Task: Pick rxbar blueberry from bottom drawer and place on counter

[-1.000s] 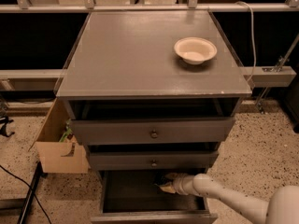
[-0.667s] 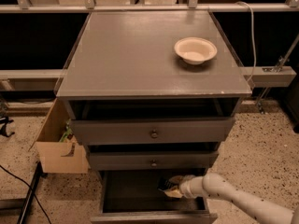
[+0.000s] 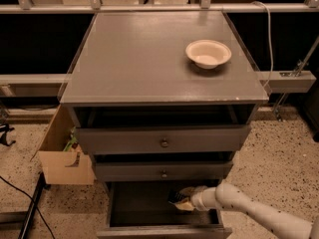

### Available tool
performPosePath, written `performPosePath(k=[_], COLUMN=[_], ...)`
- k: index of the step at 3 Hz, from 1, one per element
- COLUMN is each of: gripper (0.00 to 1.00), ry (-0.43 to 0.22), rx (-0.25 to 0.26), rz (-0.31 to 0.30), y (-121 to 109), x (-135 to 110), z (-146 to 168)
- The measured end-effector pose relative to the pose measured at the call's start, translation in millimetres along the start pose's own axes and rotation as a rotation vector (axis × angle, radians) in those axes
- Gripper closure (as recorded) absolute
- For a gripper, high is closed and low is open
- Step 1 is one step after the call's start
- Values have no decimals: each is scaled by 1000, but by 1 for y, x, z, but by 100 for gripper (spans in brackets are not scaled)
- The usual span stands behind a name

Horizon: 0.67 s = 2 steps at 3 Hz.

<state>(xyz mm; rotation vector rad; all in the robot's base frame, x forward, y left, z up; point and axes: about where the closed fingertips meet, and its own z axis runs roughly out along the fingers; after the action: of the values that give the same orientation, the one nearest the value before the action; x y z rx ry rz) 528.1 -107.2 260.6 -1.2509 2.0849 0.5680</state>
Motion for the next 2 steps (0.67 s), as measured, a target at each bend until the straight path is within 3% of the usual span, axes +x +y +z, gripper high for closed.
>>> performPosePath(k=[2], gripper=[100], ry=[-10], rx=[-103], rz=[36], y=[17], x=[-12], z=[-32])
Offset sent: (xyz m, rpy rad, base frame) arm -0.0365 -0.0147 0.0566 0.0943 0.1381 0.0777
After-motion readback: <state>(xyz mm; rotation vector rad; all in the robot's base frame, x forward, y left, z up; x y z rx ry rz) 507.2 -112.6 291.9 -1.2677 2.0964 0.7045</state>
